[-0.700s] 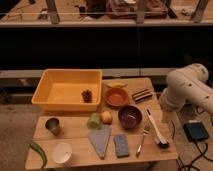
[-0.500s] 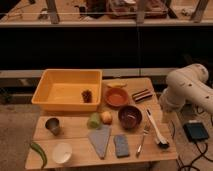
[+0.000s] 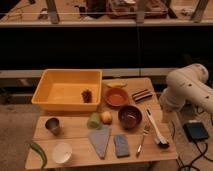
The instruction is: Wipe red bowl with eraser
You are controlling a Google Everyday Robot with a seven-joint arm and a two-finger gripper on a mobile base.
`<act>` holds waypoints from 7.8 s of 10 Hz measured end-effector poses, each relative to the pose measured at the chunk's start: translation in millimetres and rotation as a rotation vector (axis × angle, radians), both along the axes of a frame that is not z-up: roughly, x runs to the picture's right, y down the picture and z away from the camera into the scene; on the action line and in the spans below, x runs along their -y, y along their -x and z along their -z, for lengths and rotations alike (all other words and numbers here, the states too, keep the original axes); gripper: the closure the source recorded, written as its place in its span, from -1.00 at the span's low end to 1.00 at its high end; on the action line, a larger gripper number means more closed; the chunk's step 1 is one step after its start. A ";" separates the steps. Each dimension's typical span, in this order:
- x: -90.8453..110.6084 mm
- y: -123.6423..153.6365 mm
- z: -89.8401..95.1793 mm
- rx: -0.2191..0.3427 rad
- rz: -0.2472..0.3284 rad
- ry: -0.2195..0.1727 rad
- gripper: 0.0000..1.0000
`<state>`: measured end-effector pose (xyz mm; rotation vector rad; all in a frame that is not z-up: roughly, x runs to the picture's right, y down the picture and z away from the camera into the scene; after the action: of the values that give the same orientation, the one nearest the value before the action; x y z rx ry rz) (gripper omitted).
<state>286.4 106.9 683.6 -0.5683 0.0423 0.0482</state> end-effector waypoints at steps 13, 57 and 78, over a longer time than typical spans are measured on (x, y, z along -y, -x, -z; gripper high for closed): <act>0.0 -0.1 0.0 0.000 0.000 0.000 -0.30; 84.7 -1.2 -254.5 0.277 0.039 -0.123 -0.30; 91.9 7.1 -246.3 0.328 0.149 -0.062 0.73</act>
<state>279.3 15.1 930.0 -0.5044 -0.2355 -0.1879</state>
